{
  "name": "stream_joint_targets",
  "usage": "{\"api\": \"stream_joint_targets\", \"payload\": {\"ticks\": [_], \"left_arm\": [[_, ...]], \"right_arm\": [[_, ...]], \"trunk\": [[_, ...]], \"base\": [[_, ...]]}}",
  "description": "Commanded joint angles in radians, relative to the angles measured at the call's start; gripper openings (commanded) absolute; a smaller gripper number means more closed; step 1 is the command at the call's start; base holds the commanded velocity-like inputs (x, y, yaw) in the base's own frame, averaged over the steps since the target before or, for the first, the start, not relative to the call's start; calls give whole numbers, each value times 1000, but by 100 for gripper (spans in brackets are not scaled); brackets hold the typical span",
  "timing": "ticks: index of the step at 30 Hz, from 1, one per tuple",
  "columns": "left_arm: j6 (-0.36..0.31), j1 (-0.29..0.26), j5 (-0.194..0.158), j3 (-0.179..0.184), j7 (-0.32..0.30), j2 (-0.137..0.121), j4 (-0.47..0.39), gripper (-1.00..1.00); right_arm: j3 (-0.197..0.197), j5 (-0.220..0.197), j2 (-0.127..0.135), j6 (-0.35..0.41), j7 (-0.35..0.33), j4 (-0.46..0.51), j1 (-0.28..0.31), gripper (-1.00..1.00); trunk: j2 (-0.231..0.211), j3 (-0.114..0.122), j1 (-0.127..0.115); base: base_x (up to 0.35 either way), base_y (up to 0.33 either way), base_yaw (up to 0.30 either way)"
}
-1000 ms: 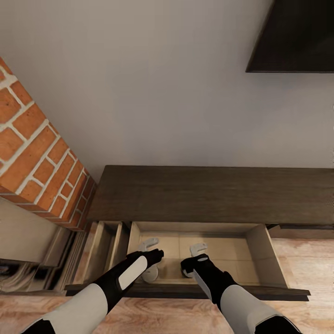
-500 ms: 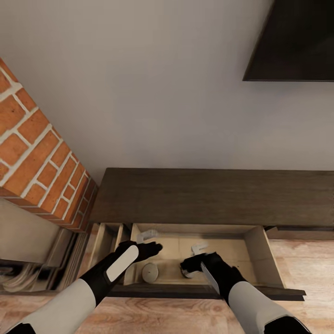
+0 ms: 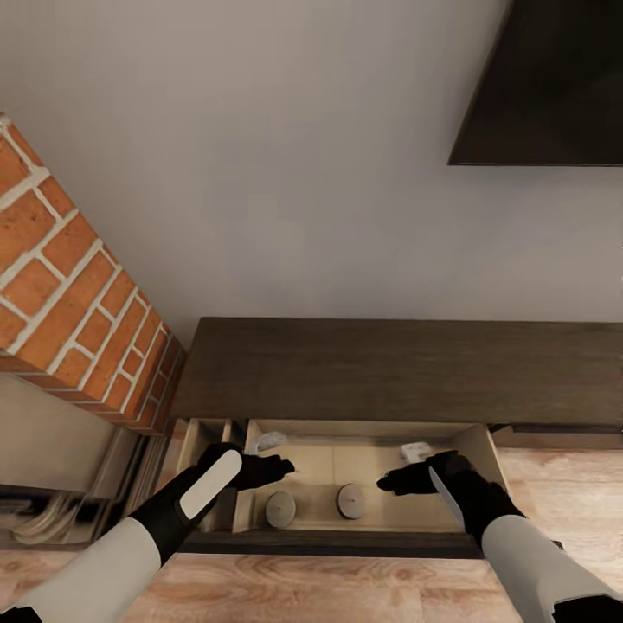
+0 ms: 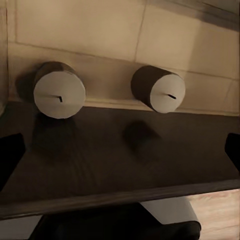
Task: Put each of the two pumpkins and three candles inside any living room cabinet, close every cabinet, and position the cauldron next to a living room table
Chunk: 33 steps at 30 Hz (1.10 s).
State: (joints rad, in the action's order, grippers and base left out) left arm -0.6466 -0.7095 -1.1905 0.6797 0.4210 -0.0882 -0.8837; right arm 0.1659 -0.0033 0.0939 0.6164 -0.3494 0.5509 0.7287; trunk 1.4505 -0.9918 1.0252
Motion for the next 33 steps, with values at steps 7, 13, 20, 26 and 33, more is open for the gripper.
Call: {"api": "stream_joint_targets", "payload": {"ticks": [7, 13, 20, 26, 33], "left_arm": [[-37, 3, 0, 0, -173, -33, -6, 100], [-46, 5, 0, 0, -481, -123, -1, 100], [-53, 15, 3, 4, -589, -143, 5, 100], [-69, 50, 2, 7, -594, -157, -6, 100], [-61, 54, 2, 4, -594, -143, -50, 100]], "right_arm": [[1, -1, 38, 18, -198, 4, 0, 100], [1, 0, 88, 20, -375, 3, 0, 100], [4, 9, 116, 16, -442, -6, -4, 100], [5, 10, 130, 13, -446, 4, -9, 100], [1, 2, 172, 18, -679, 57, -10, 100]], "trunk": [[-21, 9, -12], [-21, 9, -12], [-21, 9, -12], [-21, 9, -12], [-21, 9, -12]], "base": [[0, 0, 0], [-238, 0, 0], [-330, 0, 0], [-314, 0, 0], [-61, 0, 0]]}}
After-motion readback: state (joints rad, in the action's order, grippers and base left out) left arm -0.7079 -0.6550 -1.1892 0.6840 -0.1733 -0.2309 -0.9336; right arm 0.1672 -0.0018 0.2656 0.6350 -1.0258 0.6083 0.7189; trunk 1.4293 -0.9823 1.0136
